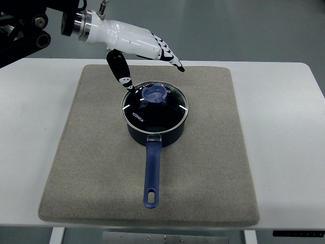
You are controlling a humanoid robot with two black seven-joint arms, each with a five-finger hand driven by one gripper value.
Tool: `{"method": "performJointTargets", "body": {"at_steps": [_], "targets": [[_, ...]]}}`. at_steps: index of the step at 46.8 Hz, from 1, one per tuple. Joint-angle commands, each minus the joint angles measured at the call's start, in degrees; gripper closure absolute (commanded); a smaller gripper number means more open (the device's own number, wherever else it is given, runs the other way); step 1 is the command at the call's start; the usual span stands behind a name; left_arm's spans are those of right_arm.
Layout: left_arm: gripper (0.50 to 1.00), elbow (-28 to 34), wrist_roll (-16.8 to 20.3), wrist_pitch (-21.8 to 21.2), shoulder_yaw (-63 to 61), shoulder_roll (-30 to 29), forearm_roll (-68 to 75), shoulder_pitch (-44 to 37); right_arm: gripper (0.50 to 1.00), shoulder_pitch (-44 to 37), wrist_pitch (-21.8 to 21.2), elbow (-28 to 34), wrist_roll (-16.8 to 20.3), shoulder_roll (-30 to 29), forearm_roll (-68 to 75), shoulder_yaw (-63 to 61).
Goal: Open pot lid and place left with left hand
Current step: 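Position the left hand above the blue lid knob, fingers open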
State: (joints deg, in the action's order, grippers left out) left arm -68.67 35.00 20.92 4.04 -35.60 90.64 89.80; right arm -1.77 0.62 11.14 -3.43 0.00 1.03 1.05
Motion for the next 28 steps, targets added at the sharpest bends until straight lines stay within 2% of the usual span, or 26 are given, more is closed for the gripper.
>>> {"method": "performJointTargets", "body": {"at_steps": [1, 16, 23, 28], "targets": [[0.510, 0.12, 0.00, -1.05, 0.44, -0.08, 0.07, 0.29, 0.583, 0.01, 0.00, 0.02, 0.00, 0.00, 0.03, 0.00], [0.510, 0.82, 0.00, -2.28, -0.62, 0.36, 0.42, -1.11, 0.583, 0.01, 0.00, 0.02, 0.00, 0.00, 0.03, 0.00], [0.510, 3.10, 0.00, -1.67, -0.44, 0.62, -2.30, -4.80, 0.583, 0.01, 0.00, -0.06, 0.00, 0.00, -0.06, 0.00], [0.510, 7.31, 0.00, -1.32, -0.35, 0.62, -6.34, -3.84, 0.583, 0.01, 0.00, -0.07, 0.00, 0.00, 0.03, 0.00]]}}
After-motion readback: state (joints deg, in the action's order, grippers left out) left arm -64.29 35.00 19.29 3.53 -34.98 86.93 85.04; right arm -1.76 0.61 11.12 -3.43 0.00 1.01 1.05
